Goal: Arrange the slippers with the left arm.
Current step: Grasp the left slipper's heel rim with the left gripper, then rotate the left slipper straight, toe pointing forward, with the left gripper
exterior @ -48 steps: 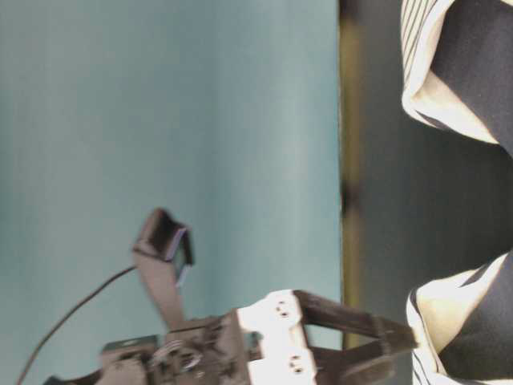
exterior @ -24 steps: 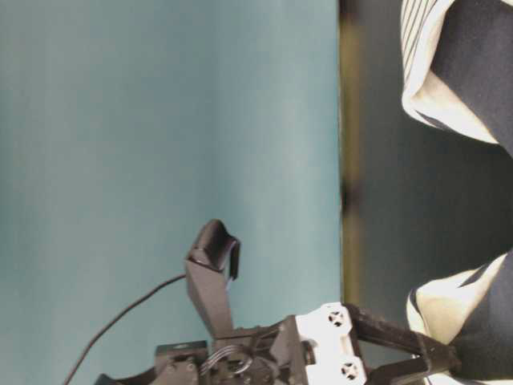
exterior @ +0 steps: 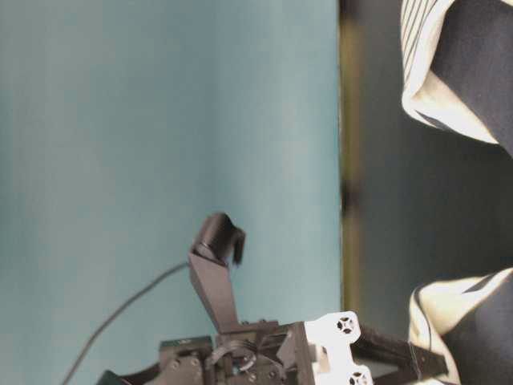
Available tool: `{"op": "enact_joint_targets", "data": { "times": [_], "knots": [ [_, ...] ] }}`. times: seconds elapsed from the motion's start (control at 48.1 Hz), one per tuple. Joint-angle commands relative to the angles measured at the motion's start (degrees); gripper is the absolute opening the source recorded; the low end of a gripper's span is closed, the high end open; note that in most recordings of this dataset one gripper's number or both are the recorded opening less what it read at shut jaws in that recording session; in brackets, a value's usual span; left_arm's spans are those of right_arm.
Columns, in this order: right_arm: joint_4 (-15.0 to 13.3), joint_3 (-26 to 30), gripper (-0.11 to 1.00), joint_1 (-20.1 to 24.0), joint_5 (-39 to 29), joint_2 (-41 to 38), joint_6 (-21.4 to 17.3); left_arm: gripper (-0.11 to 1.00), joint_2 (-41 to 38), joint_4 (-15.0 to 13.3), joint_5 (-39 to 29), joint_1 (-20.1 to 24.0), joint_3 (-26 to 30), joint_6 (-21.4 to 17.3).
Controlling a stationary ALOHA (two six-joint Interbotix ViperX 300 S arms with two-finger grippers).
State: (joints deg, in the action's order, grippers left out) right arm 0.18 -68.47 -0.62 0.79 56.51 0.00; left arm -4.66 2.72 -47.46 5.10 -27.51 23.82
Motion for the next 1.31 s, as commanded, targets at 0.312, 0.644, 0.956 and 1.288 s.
{"op": "enact_joint_targets", "data": {
  "times": [0.312,0.644,0.956,1.288],
  "knots": [
    [0.0,0.0,0.0,-0.44,0.7,0.26,0.09,0.01,1.93,0.79,-3.87,0.18,10.9,-15.21],
    [0.09,-0.09,0.0,-0.53,0.62,0.35,-0.09,0.01,-0.53,0.79,1.14,1.14,9.84,-18.54],
    [0.09,-0.62,0.0,-0.44,0.7,0.44,-0.09,0.01,-1.05,0.79,8.26,2.64,3.69,-16.35],
    [0.09,-1.41,0.0,-0.44,1.49,0.44,-0.18,0.01,-2.11,0.79,13.36,2.81,2.37,-14.41]
  ]
}}
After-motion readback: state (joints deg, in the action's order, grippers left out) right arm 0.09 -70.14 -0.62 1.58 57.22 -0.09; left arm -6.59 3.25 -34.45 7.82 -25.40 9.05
